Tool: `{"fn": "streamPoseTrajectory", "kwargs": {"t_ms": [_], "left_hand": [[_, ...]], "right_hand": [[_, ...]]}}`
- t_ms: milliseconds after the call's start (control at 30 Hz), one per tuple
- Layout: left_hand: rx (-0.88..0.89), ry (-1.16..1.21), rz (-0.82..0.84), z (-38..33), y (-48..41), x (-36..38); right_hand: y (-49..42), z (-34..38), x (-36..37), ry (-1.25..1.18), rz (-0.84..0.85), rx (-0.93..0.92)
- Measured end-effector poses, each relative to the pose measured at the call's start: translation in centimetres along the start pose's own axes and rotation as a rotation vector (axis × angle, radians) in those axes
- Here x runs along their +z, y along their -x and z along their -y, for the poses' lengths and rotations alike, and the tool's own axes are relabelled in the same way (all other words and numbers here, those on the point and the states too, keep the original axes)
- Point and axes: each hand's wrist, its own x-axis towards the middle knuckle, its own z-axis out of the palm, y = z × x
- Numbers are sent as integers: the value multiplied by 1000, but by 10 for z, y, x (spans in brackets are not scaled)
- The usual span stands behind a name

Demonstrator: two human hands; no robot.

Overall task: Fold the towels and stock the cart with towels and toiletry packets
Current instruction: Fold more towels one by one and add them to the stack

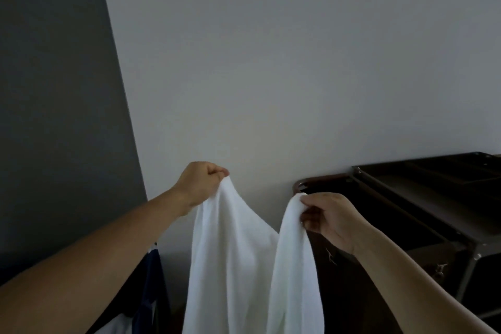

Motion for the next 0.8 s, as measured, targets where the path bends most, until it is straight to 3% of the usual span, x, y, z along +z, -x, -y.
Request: {"fn": "streamPoseTrajectory", "kwargs": {"t_ms": [200,467,800], "left_hand": [[311,-100,-48,-26,31,44],[276,-103,-182,-19,42,57],[319,-175,-96,-16,51,63]], "right_hand": [[-4,13,66,335,-21,-106],[-1,11,87,298,-127,-90],[-4,16,87,397,-124,-134]]}}
